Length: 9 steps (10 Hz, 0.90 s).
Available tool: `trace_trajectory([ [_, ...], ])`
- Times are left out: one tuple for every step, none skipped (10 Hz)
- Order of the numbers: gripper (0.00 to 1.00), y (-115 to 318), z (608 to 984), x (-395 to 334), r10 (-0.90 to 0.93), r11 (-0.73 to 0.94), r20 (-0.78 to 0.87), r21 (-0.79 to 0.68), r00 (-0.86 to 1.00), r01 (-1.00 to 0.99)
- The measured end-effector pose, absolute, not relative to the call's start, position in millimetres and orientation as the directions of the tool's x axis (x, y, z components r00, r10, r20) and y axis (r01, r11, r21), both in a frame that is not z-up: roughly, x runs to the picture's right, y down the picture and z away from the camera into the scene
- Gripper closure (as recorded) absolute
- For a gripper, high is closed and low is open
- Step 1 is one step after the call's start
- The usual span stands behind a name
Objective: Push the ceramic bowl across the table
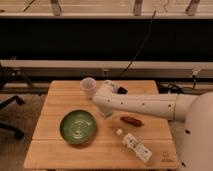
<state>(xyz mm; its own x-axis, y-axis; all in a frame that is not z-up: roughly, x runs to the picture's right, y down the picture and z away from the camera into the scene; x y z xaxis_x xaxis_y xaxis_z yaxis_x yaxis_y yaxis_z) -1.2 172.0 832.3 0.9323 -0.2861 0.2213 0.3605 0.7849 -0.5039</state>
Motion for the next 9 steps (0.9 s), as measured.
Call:
trace_trajectory([
  [0.8, 174, 836, -3, -0.285, 0.78, 0.227, -0.51, 0.931, 0.363],
  [0.88, 176, 838, -4, -0.285, 0.775, 0.232, -0.515, 0.93, 0.366],
  [0.97, 180, 841, -6, -0.284, 0.768, 0.24, -0.522, 0.928, 0.371],
  [1.0, 184, 844, -9, -0.284, 0.761, 0.251, -0.528, 0.925, 0.377],
  [1.0, 187, 846, -15, -0.285, 0.753, 0.264, -0.532, 0.921, 0.386],
  [1.0, 189, 847, -23, -0.288, 0.748, 0.28, -0.532, 0.916, 0.398],
  [1.0, 191, 847, -34, -0.294, 0.741, 0.302, -0.527, 0.907, 0.416],
  [1.0, 191, 846, -44, -0.298, 0.738, 0.319, -0.521, 0.9, 0.429],
  [1.0, 191, 843, -54, -0.305, 0.733, 0.339, -0.513, 0.89, 0.447],
])
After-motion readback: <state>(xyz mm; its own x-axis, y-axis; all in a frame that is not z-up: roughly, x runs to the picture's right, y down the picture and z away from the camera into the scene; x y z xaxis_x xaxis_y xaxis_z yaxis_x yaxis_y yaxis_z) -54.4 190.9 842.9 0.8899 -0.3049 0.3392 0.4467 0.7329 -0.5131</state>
